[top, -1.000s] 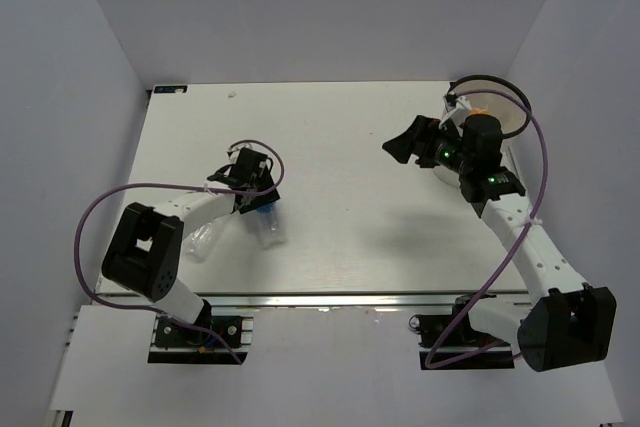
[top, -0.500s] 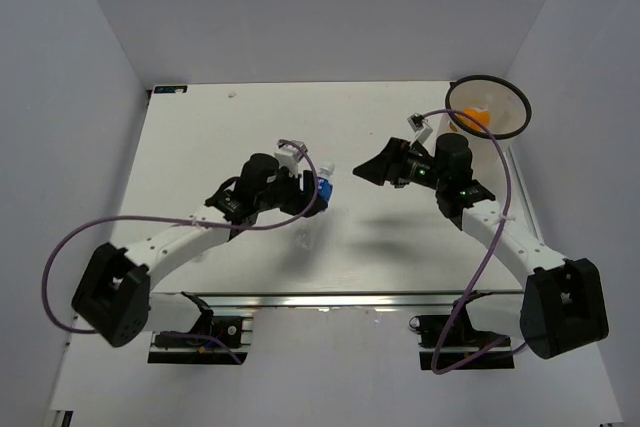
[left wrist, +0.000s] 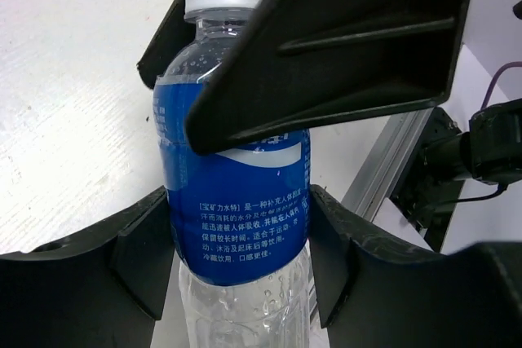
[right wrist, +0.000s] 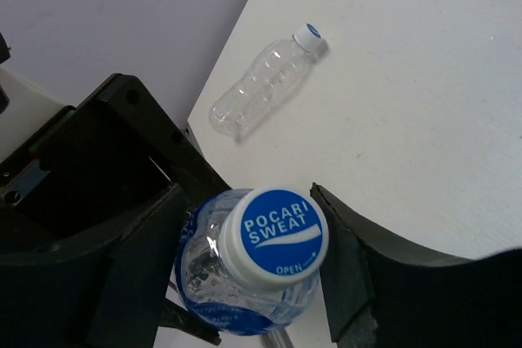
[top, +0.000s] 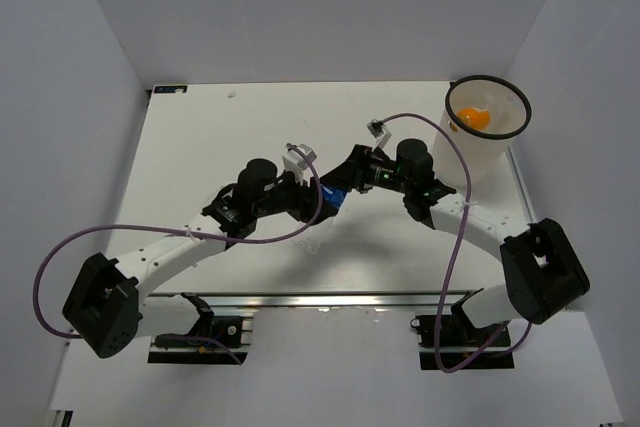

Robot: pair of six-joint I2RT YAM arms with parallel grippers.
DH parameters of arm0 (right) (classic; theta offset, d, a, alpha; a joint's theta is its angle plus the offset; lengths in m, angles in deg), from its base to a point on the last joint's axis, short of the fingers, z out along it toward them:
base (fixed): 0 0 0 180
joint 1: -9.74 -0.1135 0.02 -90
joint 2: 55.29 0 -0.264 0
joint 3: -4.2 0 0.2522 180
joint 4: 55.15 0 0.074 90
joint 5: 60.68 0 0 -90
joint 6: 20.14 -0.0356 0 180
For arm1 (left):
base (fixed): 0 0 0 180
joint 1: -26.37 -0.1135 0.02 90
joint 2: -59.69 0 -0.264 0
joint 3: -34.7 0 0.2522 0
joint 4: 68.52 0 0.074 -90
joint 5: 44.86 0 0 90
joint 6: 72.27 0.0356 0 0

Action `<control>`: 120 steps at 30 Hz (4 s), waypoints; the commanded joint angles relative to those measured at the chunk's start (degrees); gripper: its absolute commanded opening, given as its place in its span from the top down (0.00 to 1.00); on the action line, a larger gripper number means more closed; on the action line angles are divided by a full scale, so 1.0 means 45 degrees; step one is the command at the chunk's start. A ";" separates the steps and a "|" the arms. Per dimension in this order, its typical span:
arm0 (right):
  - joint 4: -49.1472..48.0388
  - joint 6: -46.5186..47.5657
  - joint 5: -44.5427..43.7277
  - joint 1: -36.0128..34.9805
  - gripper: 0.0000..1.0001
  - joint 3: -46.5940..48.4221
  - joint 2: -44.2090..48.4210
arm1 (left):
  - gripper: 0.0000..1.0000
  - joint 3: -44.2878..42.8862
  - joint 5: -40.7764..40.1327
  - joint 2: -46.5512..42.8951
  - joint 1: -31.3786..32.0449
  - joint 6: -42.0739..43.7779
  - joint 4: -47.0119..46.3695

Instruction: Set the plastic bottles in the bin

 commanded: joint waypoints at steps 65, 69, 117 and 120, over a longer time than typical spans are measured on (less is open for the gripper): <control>0.1779 1.0195 -1.4121 0.6737 1.00 0.4610 -0.1000 | 0.02 -0.1455 -0.9371 0.0871 -0.3774 -0.3521 0.4281; 0.2637 1.0039 -1.4434 0.6757 1.00 0.4844 -0.1158 | 0.02 -0.1436 -0.9586 0.0696 -0.3813 -0.3619 0.4437; 0.6154 0.5801 -0.7617 0.6073 0.11 0.4864 0.3492 | 0.02 0.0790 -1.0626 0.0578 -0.5826 -0.5047 0.5396; 0.6135 0.5723 -0.7637 0.6054 0.11 0.4806 0.3530 | 0.02 0.0987 -1.0096 0.0811 -0.5747 -0.4675 0.5044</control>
